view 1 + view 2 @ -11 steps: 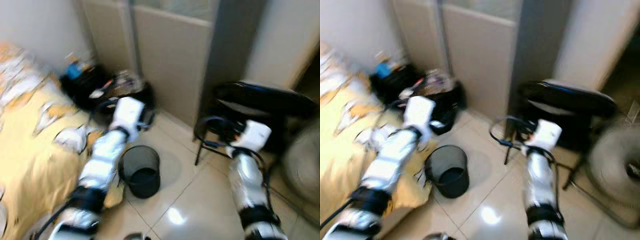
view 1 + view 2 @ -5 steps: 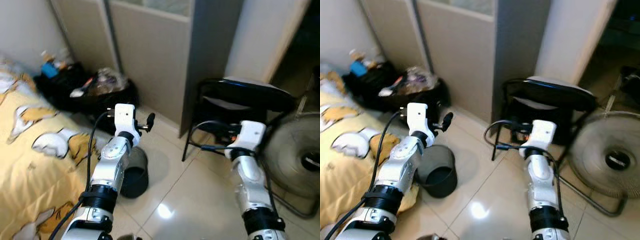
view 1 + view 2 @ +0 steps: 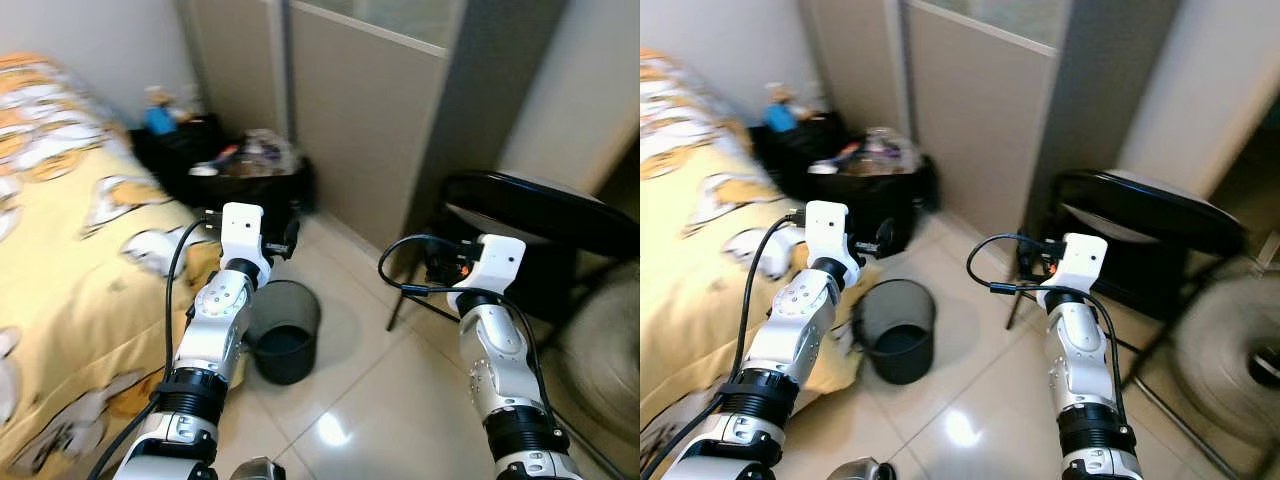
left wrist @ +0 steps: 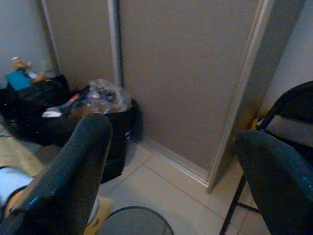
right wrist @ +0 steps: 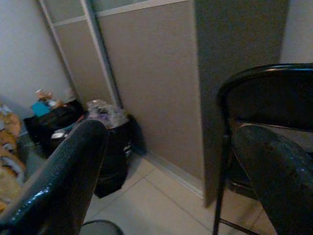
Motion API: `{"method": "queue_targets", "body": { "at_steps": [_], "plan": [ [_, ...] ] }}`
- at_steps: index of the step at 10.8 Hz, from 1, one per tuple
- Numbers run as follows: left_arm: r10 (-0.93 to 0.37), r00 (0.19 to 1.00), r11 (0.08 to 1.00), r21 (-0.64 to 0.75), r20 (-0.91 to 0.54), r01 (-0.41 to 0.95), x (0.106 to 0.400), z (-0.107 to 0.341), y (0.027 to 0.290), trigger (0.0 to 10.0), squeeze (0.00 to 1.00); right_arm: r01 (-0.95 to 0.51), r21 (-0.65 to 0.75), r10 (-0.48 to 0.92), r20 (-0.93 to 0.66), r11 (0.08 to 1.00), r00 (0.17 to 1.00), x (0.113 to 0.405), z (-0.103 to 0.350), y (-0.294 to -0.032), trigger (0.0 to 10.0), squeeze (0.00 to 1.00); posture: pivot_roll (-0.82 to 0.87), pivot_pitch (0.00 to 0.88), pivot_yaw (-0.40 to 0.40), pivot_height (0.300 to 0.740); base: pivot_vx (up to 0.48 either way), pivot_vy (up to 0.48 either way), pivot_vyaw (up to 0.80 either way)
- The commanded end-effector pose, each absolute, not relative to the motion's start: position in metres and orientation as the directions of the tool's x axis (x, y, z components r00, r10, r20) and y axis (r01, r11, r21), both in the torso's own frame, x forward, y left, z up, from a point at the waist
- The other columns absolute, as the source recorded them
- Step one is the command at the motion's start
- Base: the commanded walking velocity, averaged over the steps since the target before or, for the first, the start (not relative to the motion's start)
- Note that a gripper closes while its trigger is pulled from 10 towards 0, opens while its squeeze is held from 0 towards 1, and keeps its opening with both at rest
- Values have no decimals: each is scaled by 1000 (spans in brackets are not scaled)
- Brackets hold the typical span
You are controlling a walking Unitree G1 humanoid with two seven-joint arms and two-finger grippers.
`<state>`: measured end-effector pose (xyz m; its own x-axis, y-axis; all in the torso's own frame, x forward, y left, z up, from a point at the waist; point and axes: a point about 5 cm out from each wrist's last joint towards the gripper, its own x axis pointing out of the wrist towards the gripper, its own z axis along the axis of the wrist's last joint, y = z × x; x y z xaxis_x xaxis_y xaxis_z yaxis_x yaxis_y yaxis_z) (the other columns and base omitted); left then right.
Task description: Clean up the room
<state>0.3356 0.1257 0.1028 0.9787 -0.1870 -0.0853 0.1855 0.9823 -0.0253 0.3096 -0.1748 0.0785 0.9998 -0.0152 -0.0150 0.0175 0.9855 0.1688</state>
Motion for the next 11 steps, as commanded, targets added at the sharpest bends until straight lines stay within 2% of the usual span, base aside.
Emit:
{"method": "queue_targets", "body": {
  "at_steps": [1,5,7,8,9,10,11],
  "plan": [
    [-200,976,980,-10,-88,200,336,103,123,10000,0,9,190,-9,1,982,1000,312,83,-172,10000,541,-42,0,27,740,0,0,538],
    [-165,984,984,53,-66,169,335,105,124,10000,0,-38,196,41,-11,980,999,310,80,-166,10000,580,-25,0,13,740,0,0,533],
    [-144,988,989,19,-57,146,334,106,127,10000,0,-55,182,58,-13,982,998,313,80,-164,10000,580,-7,0,-3,740,0,0,531],
    [-118,990,992,-63,-81,113,332,99,135,10000,0,-63,44,63,-19,997,998,315,82,-164,10000,584,3,0,-18,740,0,0,500],
    [-107,990,994,5,-96,108,326,91,145,10000,0,-49,-3,49,-47,999,998,316,80,-166,10000,561,10,0,-36,740,0,0,506],
    [-110,988,994,18,-109,112,320,87,149,10000,0,-11,57,16,-78,998,997,313,74,-171,10000,514,14,0,-48,740,0,0,0],
    [-148,979,984,81,-137,160,300,78,154,10000,0,24,108,-16,-73,994,997,302,66,-179,10000,486,20,0,-96,740,0,0,0]
  ]
}}
